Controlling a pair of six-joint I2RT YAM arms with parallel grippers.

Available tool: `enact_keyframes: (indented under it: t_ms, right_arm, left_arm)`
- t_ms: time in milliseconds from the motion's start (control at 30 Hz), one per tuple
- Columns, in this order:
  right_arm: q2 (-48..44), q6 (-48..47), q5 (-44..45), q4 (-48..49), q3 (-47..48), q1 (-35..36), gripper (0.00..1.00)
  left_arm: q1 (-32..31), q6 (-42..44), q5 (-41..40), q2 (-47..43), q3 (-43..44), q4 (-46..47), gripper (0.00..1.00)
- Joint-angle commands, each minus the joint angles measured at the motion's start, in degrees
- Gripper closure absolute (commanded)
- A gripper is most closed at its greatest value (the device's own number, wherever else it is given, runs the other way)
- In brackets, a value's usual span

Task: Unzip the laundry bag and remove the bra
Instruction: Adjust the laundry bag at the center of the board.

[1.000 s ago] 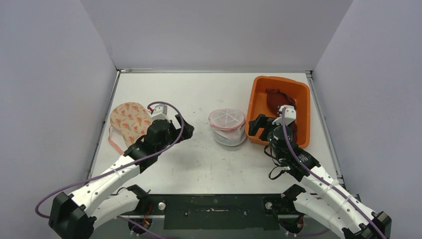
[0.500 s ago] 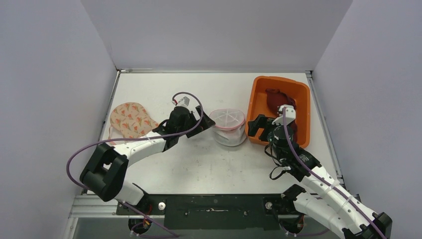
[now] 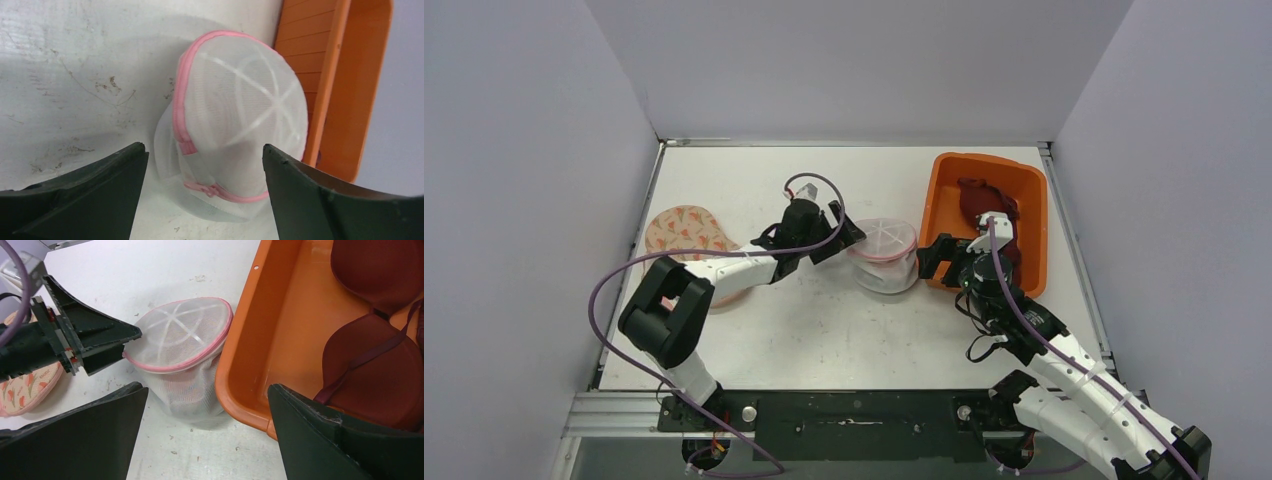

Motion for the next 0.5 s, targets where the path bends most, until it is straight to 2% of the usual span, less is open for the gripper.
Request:
enact_keyframes:
  t_ms: [0,167,467]
  right_arm:
    - [-0.63,-0.32,1.31,0.45,0.47,-0.3,0.04]
    - [-0.84,0.55,4.95,-0.93,1.24,-0.33,0.03]
    - [0.61,1.0,5.13,-1.45,1.52,-0.25,0.02]
  left_arm:
    - [0.33,0.51,1.89,2.31,2.04,1.32,0.2]
    - [0.33,0.65,3.25,3.19,1.67,3.64,0.37]
    - [0.33,1.3,3.38,0.89,-2.21,6.46,0.77]
